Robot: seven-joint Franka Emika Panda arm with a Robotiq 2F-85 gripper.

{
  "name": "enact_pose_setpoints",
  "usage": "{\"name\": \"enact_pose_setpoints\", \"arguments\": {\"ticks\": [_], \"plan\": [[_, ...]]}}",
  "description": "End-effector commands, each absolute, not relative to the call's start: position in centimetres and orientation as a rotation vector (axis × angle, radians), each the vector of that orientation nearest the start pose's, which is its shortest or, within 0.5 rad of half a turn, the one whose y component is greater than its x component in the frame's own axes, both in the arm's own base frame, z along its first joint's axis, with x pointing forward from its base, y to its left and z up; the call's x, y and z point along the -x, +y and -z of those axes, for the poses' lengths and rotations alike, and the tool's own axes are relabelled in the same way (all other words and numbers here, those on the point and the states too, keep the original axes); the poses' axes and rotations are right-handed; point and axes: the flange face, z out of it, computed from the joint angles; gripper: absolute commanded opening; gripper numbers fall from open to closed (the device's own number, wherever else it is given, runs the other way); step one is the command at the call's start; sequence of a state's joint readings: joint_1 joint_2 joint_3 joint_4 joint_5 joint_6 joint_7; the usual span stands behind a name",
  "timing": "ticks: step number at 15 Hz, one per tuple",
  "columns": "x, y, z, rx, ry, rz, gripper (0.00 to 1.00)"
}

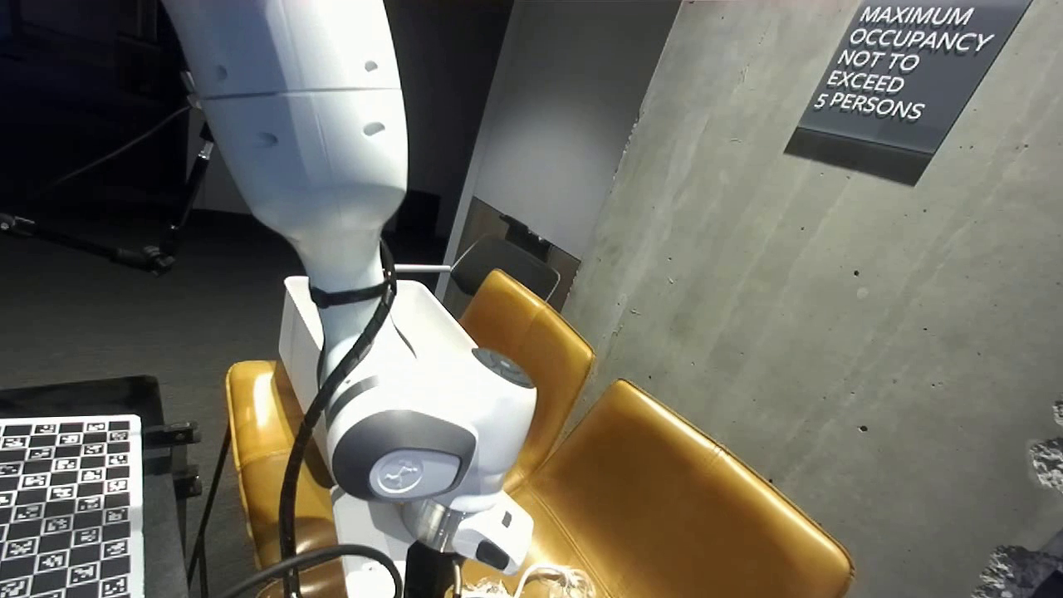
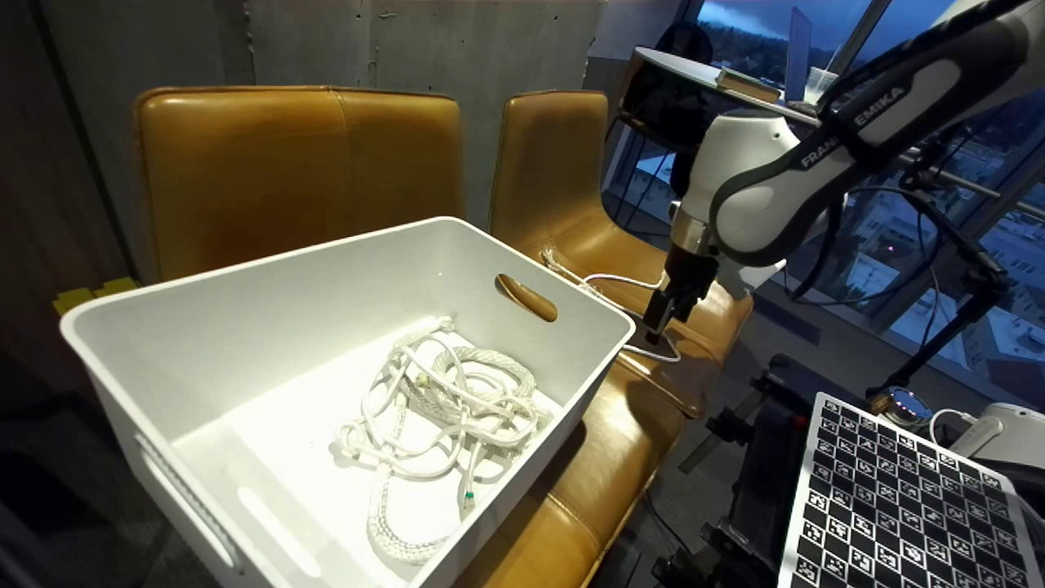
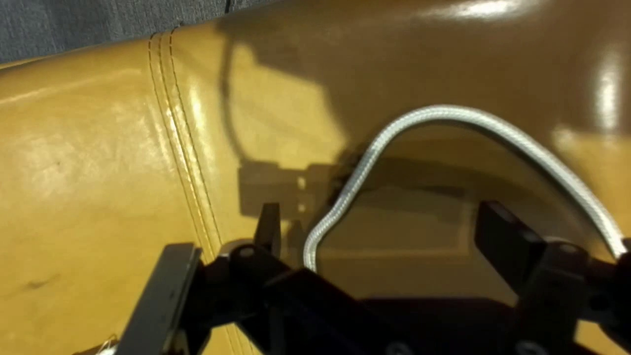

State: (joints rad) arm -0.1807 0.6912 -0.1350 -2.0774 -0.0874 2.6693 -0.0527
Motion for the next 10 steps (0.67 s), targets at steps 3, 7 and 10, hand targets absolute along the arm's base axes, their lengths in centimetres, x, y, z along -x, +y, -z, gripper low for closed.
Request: {"name": "enact_pose_setpoints", "arguments": {"ticks": [3, 7, 10], "plan": [[-54.6, -19.5, -4.0, 3.248, 0.325, -0.222, 0.74], [-55.0, -21.0, -2.6, 3.26, 0.368, -0.25, 0.53], [-55.3, -21.7, -2.8, 3.269, 0.384, -0.255, 0.31]]}}
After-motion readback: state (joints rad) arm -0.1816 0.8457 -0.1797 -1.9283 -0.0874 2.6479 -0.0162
